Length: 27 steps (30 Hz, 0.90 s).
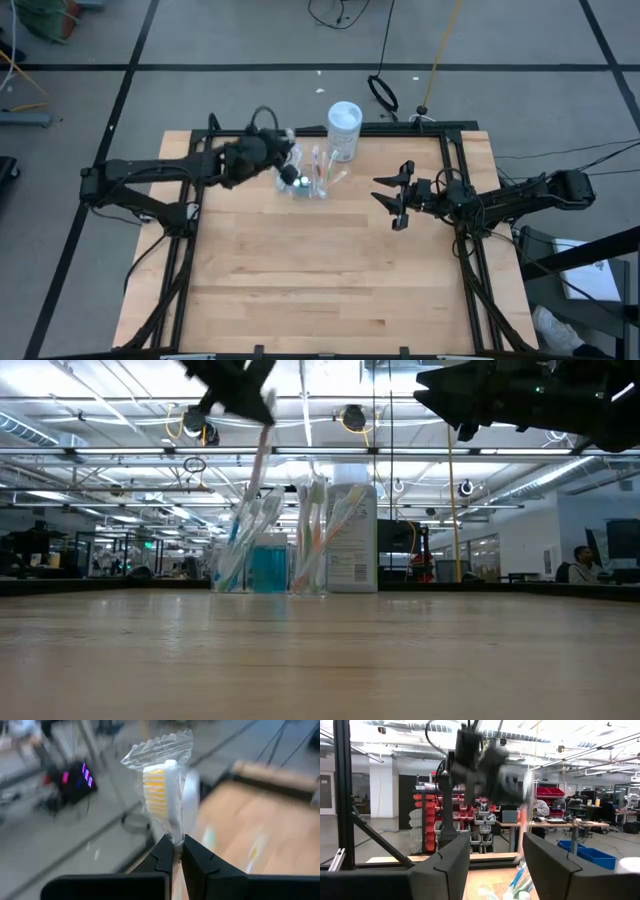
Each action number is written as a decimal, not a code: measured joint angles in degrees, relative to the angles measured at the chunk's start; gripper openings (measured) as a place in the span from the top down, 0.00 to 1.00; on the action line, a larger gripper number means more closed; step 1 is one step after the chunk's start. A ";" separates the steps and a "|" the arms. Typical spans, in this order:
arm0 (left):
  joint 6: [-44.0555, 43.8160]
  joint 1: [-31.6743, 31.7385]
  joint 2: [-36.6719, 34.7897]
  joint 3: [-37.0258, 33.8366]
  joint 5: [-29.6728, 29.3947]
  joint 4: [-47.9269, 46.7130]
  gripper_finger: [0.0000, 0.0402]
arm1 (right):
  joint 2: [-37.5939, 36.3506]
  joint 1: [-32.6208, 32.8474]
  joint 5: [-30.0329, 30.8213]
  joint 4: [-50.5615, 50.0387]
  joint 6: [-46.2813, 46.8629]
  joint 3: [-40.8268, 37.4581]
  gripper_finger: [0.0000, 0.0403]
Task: Pick & Place toothbrushing station
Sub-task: Put the orange toothbrush into the transparent organizer
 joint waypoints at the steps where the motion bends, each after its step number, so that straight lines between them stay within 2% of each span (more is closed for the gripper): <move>1: -1.54 0.15 -0.41 -2.75 -0.52 0.05 0.95 | 0.00 0.01 -0.09 0.01 -0.08 0.00 0.56; 6: -8.52 1.98 -0.25 -15.16 -3.07 9.61 0.96 | -0.02 -0.11 0.00 -0.11 -0.36 0.00 0.57; 8: -13.25 2.57 0.46 -19.27 -3.60 15.88 0.98 | -0.02 -0.12 -0.01 -0.60 -0.36 0.00 0.57; 11: -17.35 2.72 0.55 -24.16 -4.18 20.34 0.98 | -0.02 -0.12 0.01 -0.84 -0.36 0.00 0.57; 16: -21.41 2.70 0.55 -27.09 -3.85 19.48 0.93 | -0.02 -0.12 0.02 -1.25 -0.39 0.00 0.57; 22: -23.07 2.70 0.54 -27.18 3.22 13.96 0.91 | -0.02 -0.12 0.03 -1.27 -0.44 0.00 0.57; 27: -22.94 2.54 0.55 -27.18 3.34 12.20 0.91 | -0.02 -0.12 0.04 -1.27 -0.15 0.00 0.57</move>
